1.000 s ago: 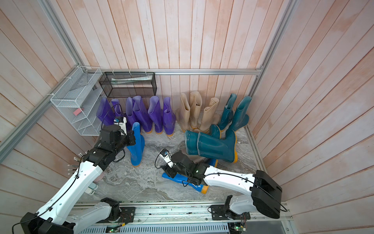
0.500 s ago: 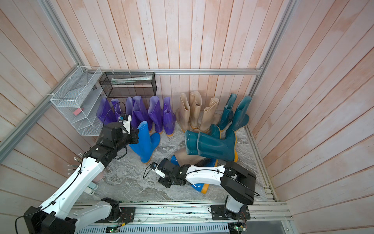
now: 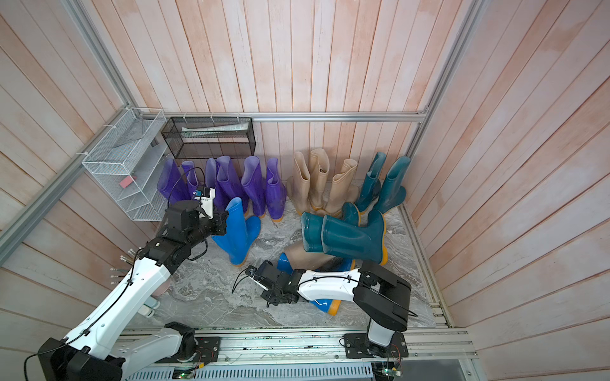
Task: Match and arrange rain boots in pairs
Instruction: Place the rain boot at the center of the board, then pick up the rain boot from the rain pile shoes.
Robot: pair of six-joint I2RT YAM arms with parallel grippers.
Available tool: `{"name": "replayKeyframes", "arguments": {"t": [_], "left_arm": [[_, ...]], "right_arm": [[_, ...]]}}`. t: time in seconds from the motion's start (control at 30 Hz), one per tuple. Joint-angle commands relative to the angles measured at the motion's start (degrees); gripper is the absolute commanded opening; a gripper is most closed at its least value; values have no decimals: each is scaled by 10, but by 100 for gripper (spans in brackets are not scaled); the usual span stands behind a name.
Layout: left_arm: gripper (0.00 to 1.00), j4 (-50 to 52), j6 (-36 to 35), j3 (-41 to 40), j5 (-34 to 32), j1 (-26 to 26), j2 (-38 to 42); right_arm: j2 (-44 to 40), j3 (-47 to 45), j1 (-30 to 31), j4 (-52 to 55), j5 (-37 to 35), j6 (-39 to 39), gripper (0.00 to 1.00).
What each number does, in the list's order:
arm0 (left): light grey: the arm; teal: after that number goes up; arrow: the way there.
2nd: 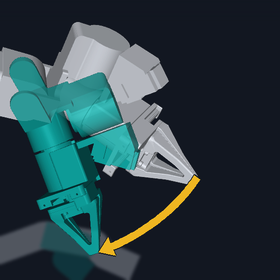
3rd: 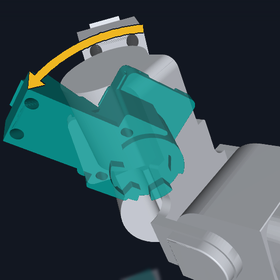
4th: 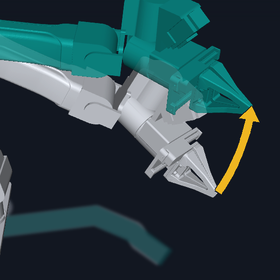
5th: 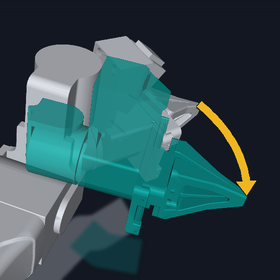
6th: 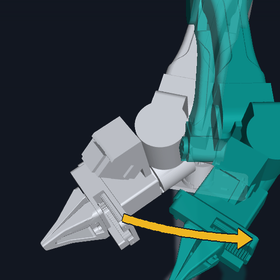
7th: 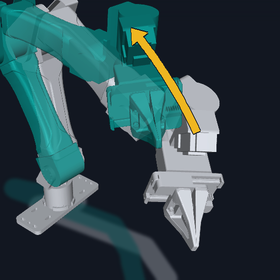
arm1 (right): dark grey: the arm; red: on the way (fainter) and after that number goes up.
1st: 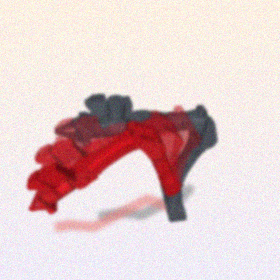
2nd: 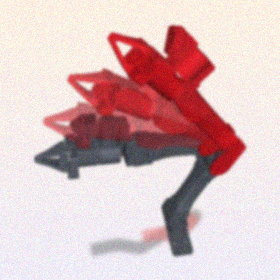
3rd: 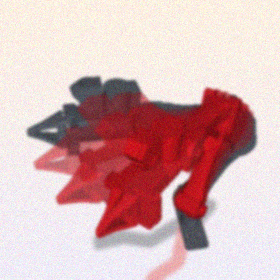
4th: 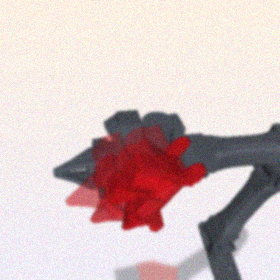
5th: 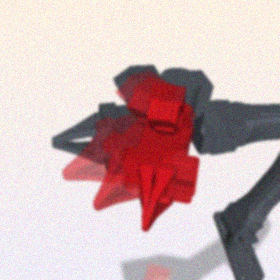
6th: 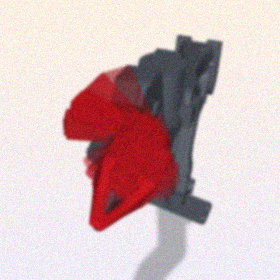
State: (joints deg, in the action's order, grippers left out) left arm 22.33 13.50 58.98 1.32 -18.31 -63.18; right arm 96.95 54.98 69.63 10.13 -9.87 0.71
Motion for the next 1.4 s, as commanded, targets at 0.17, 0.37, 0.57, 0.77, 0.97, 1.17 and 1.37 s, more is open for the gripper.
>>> {"name": "replayKeyframes", "arguments": {"t": [0.17, 0.37, 0.57, 0.77, 0.97, 1.17, 1.37], "left_arm": [[5, -57, 7, -3, 1, 8, 24], [31, -58, 15, 4, 18, 16, 13], [43, -56, 18, 3, 21, 17, 18], [51, -53, 16, 8, 24, 17, 23], [52, -49, 16, 7, 19, 17, 39], [52, -44, 18, 4, 15, 17, 53], [52, -40, 17, 5, 16, 18, 55]], "right_arm": [[-4, 8, 8, 30, -44, -4, 61], [27, 8, 8, 38, -70, -3, 43], [6, 11, 15, 45, -98, -7, 0], [-58, 16, 33, 33, -93, -7, 0], [-139, 24, 48, 16, -52, -3, 0], [-221, 25, 55, -48, 14, 0, 0], [-244, 58, 55, -86, 58, -19, 0]]}}
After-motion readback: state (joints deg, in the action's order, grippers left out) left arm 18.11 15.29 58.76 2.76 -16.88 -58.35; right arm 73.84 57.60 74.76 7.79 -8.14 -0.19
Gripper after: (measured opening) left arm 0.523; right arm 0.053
